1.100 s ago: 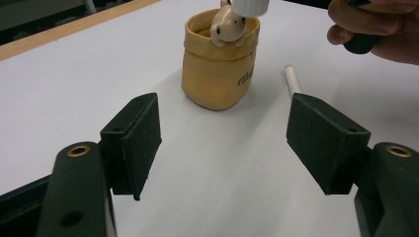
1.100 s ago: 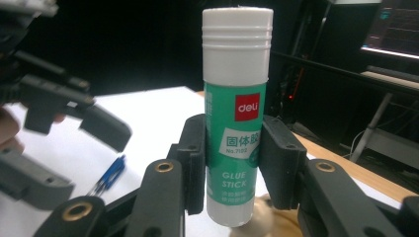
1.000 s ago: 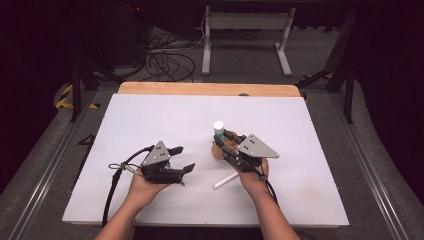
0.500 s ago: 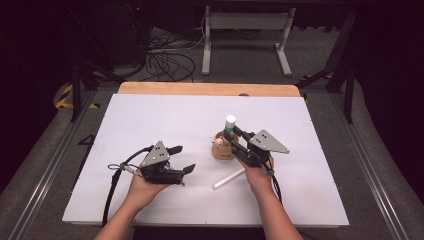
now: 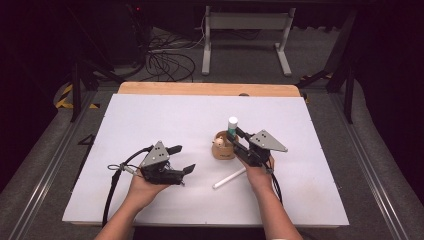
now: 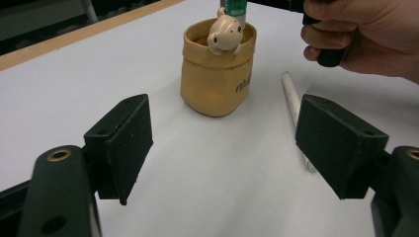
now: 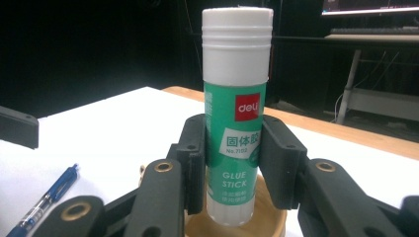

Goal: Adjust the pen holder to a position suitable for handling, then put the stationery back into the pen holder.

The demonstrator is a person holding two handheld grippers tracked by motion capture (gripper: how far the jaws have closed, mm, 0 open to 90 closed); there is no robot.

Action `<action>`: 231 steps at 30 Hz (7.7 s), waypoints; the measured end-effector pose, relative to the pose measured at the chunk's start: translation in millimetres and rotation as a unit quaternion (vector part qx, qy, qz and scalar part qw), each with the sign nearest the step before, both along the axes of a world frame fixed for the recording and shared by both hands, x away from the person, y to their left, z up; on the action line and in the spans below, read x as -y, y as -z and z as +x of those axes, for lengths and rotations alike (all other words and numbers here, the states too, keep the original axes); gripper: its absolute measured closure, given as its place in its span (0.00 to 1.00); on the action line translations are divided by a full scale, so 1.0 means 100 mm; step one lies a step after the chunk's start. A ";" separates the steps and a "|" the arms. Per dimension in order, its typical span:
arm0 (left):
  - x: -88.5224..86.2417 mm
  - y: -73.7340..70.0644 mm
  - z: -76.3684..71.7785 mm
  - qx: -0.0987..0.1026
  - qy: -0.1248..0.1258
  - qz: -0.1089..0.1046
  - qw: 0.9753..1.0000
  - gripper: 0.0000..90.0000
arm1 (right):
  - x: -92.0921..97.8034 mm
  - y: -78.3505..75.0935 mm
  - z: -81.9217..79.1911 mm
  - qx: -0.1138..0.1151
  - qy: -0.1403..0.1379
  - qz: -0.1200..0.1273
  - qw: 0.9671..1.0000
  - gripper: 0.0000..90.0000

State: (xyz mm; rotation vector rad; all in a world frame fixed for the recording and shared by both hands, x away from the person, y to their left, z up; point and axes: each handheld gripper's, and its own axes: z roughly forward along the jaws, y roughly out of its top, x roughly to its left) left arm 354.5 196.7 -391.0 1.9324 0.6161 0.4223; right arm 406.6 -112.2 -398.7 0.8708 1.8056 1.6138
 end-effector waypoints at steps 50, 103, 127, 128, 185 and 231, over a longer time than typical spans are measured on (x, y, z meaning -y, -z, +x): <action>0.01 0.01 0.00 -0.001 0.005 0.000 1.000 0.25 | -0.02 0.18 0.11 -0.051 -0.002 -0.020 0.998 0.71; 0.00 0.02 0.00 -0.001 0.000 0.001 1.000 0.25 | 0.08 -0.06 -0.01 -0.029 0.000 -0.021 0.999 0.19; 0.01 0.03 0.00 -0.001 -0.002 0.008 1.000 0.25 | 0.28 -0.27 -0.15 -0.018 -0.003 -0.013 1.000 0.10; 0.00 0.03 0.00 0.000 -0.003 0.007 1.000 0.25 | 0.29 -0.28 -0.15 -0.018 -0.004 -0.012 1.000 0.10; 0.34 -0.21 0.05 -0.007 -0.022 0.021 1.000 0.22 | 1.07 -0.32 -0.47 -0.015 0.048 -0.010 0.999 0.01; 1.50 -0.04 0.21 -0.072 0.008 0.059 0.996 0.55 | 1.13 -0.43 -0.45 -0.016 0.056 -0.019 0.998 0.06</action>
